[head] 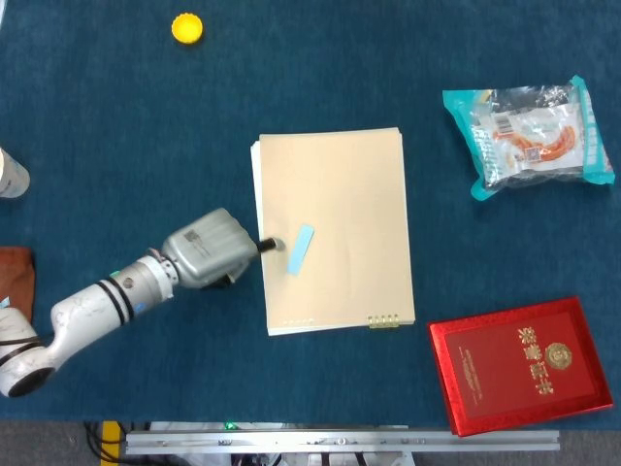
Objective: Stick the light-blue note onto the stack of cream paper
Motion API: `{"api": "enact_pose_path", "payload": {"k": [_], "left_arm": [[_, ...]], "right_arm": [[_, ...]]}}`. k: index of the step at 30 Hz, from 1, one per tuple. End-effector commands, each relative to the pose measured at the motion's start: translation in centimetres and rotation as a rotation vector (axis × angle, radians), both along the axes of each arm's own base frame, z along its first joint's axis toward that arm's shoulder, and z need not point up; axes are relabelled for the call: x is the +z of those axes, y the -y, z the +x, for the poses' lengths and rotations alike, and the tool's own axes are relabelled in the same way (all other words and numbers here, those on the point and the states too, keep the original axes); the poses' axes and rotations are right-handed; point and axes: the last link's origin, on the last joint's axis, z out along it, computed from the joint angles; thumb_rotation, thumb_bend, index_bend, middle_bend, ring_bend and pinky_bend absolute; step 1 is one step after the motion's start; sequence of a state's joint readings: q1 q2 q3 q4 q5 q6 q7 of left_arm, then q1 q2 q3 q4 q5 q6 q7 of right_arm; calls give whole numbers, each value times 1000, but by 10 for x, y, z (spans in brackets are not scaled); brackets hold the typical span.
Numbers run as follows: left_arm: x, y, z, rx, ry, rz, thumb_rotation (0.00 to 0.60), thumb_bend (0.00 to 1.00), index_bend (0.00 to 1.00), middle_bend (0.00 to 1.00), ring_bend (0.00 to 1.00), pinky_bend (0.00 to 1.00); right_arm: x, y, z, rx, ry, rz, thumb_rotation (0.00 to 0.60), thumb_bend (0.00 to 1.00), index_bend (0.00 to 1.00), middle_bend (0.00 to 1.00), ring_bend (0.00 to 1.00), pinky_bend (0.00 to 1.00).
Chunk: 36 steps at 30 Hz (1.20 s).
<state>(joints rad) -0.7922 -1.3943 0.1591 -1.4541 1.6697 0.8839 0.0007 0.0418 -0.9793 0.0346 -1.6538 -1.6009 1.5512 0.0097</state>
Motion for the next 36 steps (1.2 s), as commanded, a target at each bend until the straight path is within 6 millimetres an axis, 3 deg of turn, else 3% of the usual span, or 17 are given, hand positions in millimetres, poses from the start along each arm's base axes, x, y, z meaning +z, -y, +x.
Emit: {"api": "enact_pose_path", "payload": {"k": [1,5,11,14,20,25,31,36], "left_arm": [[17,-5,-10,61,32,60,600,836,166,713,738,824],[39,-9,-26,139,64,147,600,774,165,630,633,753],[75,-4,-55,261,128,311,600,494,162,527,533,609],[92,4,-71,315,153,398,600,413,162,477,485,562],[126,26,-102,449,218,578,600,397,145,450,442,521],[154,55,-124,510,188,708,600,396,155,448,440,507],[178,89,-134,583,177,799,600,396,192,445,437,499],[185,110,-135,624,225,857,600,397,196,443,437,497]], "right_arm": [[1,1,-2,-7,0,-1,600,14,48,148,0,0],[2,4,-5,-26,-3,7,600,14,48,148,0,0],[2,6,-6,-49,-12,26,600,14,48,148,0,0],[1,7,-8,-57,-6,35,600,14,48,148,0,0],[-1,7,-9,-55,-5,57,600,77,48,167,0,1],[-2,11,-12,-25,-8,69,600,78,86,209,2,63],[-7,15,-11,1,-11,82,600,71,100,219,8,64],[-12,14,-8,27,11,82,600,69,100,219,8,65]]}}
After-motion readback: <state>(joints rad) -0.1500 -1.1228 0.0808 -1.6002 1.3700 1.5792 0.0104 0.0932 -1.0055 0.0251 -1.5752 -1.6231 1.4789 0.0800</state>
